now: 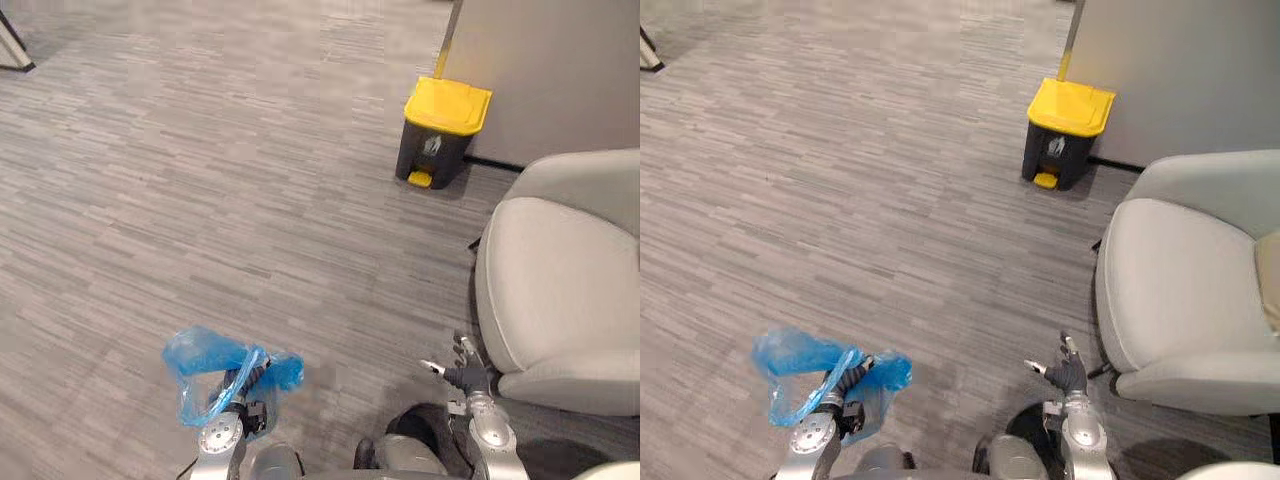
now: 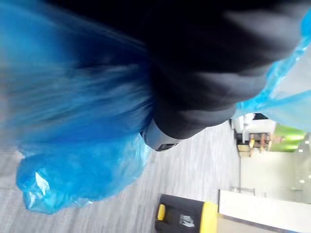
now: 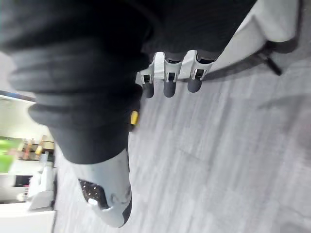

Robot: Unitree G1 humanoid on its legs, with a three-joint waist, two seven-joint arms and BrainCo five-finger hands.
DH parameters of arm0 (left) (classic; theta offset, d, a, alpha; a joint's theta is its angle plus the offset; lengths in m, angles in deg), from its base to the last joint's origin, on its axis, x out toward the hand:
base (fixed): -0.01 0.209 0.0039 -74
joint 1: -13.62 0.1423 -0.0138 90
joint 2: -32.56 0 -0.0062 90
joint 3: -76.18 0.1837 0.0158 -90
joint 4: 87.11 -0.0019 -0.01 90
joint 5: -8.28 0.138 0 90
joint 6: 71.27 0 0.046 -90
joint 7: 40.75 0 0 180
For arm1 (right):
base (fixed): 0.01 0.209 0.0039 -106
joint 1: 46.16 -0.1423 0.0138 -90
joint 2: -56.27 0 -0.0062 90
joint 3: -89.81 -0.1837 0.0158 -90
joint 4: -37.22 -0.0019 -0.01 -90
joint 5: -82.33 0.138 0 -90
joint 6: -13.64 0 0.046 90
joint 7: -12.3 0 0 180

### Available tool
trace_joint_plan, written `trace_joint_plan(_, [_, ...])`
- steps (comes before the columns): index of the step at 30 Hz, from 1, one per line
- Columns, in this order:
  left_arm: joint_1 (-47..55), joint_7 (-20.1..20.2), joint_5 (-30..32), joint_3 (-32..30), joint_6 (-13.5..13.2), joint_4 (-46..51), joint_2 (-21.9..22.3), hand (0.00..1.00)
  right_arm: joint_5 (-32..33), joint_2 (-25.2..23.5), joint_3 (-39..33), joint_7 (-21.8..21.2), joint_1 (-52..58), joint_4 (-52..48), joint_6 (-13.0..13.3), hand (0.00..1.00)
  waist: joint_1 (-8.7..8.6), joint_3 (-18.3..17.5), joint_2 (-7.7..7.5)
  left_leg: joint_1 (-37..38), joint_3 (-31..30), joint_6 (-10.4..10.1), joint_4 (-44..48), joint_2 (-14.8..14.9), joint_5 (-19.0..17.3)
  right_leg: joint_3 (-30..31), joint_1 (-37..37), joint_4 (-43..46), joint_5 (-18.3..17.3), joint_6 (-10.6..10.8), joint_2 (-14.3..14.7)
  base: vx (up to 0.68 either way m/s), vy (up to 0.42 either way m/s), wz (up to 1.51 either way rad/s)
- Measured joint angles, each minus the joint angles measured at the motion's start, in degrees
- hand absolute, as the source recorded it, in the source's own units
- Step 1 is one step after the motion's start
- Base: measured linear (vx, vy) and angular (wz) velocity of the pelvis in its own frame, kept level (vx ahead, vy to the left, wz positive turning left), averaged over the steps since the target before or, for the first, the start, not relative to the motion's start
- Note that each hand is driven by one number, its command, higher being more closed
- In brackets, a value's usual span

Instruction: Gather rubbish on tea table into small bin, then transfer packed bag to large trash can.

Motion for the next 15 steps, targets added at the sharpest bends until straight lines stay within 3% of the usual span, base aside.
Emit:
trace_joint_plan(3, [-0.2,0.0,0.0,-0.6,0.0,0.0,0.3,1.0,0.0,-0.5,0.0,0.6,-0.6,0.6,-0.4,0.0,1.09,0.3,-0.29,-6.0,-0.8,0.3,-3.0,-0.3,-0.1,3.5,2.7,-2.2,0.0,0.0,-1.1,0.32,0.153,-0.68])
trace_joint_plan(5, [-0.5,0.0,0.1,-0.5,0.0,0.0,0.4,1.0,0.0,-0.5,0.0,0.9,-0.5,1.3,-0.6,0.0,1.57,0.8,-0.78,-8.9,-2.5,-1.6,-11.5,-1.8,1.7,5.1,5.3,-2.6,-0.2,0.5,-3.1,0.36,0.27,-0.73])
trace_joint_plan(6, [-0.5,0.0,0.1,-0.5,0.0,0.1,0.8,1.0,0.0,-0.2,-0.1,1.0,-0.3,1.3,-0.5,0.0,2.17,0.5,0.15,-8.0,-4.7,-2.4,-20.2,-2.7,5.7,5.8,5.7,-2.3,-0.7,1.7,-3.4,0.37,0.331,-0.98])
trace_joint_plan(7, [0.0,-0.1,0.1,-0.3,-0.2,0.0,1.5,1.0,-0.1,0.2,-0.2,1.1,-0.3,2.2,-0.4,0.0,2.87,0.4,1.36,-6.6,-6.8,-2.2,-26.3,-2.6,15.4,7.6,6.6,-1.9,-3.2,6.2,-3.3,0.44,0.4,-0.81])
trace_joint_plan(8, [-1.4,-0.2,0.1,-0.4,0.3,-1.2,-0.1,1.0,-0.1,-1.2,0.2,1.0,-1.3,4.0,-0.8,0.0,2.09,-0.4,-1.4,-6.9,-5.7,-1.4,-25.1,-5.2,13.4,7.9,7.0,-3.0,-4.1,6.9,-6.4,0.35,0.325,-0.54])
trace_joint_plan(9, [-2.1,-0.2,0.1,-0.4,0.3,-1.3,-0.4,1.0,-0.1,-1.4,0.2,1.0,-1.2,4.1,-0.8,0.0,2.08,-0.5,-2.21,-7.1,-5.2,-1.1,-24.4,-5.8,12.4,8.4,7.0,-3.3,-4.2,7.0,-7.3,0.34,0.266,-0.14])
trace_joint_plan(12, [-2.4,-0.1,0.2,0.4,0.4,-1.3,-1.0,1.0,-0.1,-1.4,0.1,1.0,-0.8,4.8,-0.8,0.0,2.13,-0.5,-2.42,-6.5,-2.6,0.7,-19.6,-6.6,6.6,10.6,7.0,-0.7,-3.3,8.0,-9.7,0.37,0.245,-0.29])
trace_joint_plan(13, [-1.5,-0.1,0.2,0.7,0.8,-1.3,-1.1,1.0,-0.1,-1.4,0.1,1.0,-0.9,5.2,-0.8,0.0,2.13,-0.4,-2.52,-4.3,-1.2,0.9,-20.0,-6.9,5.1,12.0,5.1,5.4,-2.8,8.8,-10.3,0.35,0.19,-0.43])
trace_joint_plan(14, [-0.5,-0.1,0.2,0.8,0.9,-1.3,-1.5,1.0,-0.2,-1.5,0.1,0.9,-1.3,6.4,-0.8,0.0,2.0,-0.3,-2.68,-1.3,0.2,0.8,-21.7,-7.1,4.1,12.4,0.9,15.1,-0.7,12.5,-11.0,0.41,0.205,-0.47])
trace_joint_plan(15, [-0.2,-0.1,0.2,0.8,0.9,-1.3,-2.0,1.0,-0.3,-1.4,0.2,0.8,-1.5,7.4,-0.7,0.0,1.91,-0.3,-2.85,0.5,0.8,0.9,-23.0,-7.5,3.8,12.4,-1.5,21.0,1.5,14.6,-11.6,0.31,0.087,-0.4])
